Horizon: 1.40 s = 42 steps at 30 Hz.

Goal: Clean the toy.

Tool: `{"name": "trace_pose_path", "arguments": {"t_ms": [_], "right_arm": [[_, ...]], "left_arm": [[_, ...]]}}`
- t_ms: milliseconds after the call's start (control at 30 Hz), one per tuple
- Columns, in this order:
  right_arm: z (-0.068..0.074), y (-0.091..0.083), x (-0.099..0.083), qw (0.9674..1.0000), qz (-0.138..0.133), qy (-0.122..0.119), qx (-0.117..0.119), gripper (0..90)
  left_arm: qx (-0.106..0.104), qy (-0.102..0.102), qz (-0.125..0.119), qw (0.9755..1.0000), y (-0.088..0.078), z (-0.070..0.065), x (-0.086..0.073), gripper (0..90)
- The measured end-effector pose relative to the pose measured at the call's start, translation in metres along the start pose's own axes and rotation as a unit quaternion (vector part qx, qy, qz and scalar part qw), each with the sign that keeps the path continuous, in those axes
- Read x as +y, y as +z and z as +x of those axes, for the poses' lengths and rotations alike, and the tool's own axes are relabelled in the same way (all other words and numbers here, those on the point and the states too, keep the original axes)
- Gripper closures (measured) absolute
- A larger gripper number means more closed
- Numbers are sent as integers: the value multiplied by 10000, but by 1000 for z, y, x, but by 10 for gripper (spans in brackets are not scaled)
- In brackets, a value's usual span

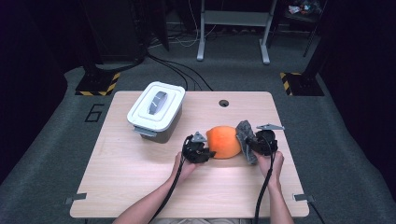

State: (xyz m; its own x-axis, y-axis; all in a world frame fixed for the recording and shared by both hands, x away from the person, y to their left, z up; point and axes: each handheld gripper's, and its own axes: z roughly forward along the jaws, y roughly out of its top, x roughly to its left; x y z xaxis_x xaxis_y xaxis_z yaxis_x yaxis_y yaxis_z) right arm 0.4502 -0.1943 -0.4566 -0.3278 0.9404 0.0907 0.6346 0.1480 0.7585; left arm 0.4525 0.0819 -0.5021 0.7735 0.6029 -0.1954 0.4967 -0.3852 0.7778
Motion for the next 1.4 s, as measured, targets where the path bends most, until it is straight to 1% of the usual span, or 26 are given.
{"name": "trace_pose_path", "arguments": {"t_ms": [33,100,167,200,267,300,333,400,433,467,533,567,667,700,767,833,867,900,967,1000,1033,1067,1167,1267,1300,1400], "right_arm": [[4,-4,3,10000,-73,-11,65,699],[16,-13,9,9995,-198,-150,190,699],[27,-17,14,9986,-275,-370,244,698],[37,-19,17,9979,-310,-495,297,698],[50,-19,21,9966,-293,-680,354,697],[58,-18,23,9959,-288,-778,360,697],[64,-16,24,9946,-288,-930,347,697],[74,-12,25,9930,-216,-1116,318,696],[78,-9,25,9930,-178,-1139,256,697],[80,-6,25,9924,-134,-1208,206,696],[82,-3,24,9929,-132,-1177,136,697],[81,-4,24,9924,-130,-1218,150,697],[77,-5,24,9927,-105,-1194,108,697],[75,-5,23,9937,-121,-1107,88,697],[68,-7,22,9938,-133,-1098,77,697],[60,-7,21,9952,-135,-972,9,697],[55,-8,20,9952,-108,-974,-3,697],[51,-8,19,9959,-101,-898,-54,697],[40,-6,16,9973,-69,-724,-38,697],[35,-4,15,9979,-45,-641,-68,697],[30,-3,13,9983,-11,-586,-69,696],[26,-1,12,9988,22,-482,-79,697],[13,6,8,9993,141,-324,-153,697],[4,13,4,9993,255,-164,-208,697],[3,15,3,9994,274,-108,-167,697],[-2,21,-1,9992,357,-14,-182,698]], "left_arm": [[15,23,1,10000,0,-1,0,733],[15,29,0,10000,0,-2,1,733],[42,46,-12,10000,0,-3,1,733],[42,49,-10,10000,0,-3,1,733],[45,52,-7,10000,0,-3,1,733],[62,88,0,9999,0,-3,1,733],[64,91,5,9999,0,-3,1,733],[56,75,9,10000,0,-3,1,733],[68,100,15,9999,0,-3,1,733],[61,81,16,9999,0,-2,1,733],[28,59,14,10000,0,-2,0,733],[27,61,5,10000,0,-2,0,732],[43,91,-12,9999,1,-3,1,733],[37,99,-8,9999,1,-3,1,733],[30,96,-7,9999,1,-3,1,733],[27,90,-1,10000,1,-3,1,733],[23,103,1,9999,1,-3,1,733],[23,100,-4,9999,1,-3,1,733],[11,111,-1,9999,1,-3,1,733],[1,123,3,9999,1,-3,1,733],[1,127,1,9999,1,-3,1,733],[-1,126,2,9999,1,-3,1,733],[-9,123,4,9999,1,-3,1,733],[-14,111,3,9999,1,-3,1,732],[-17,111,-1,9999,1,-3,1,733],[-35,131,-7,9999,2,-2,1,731]]}}
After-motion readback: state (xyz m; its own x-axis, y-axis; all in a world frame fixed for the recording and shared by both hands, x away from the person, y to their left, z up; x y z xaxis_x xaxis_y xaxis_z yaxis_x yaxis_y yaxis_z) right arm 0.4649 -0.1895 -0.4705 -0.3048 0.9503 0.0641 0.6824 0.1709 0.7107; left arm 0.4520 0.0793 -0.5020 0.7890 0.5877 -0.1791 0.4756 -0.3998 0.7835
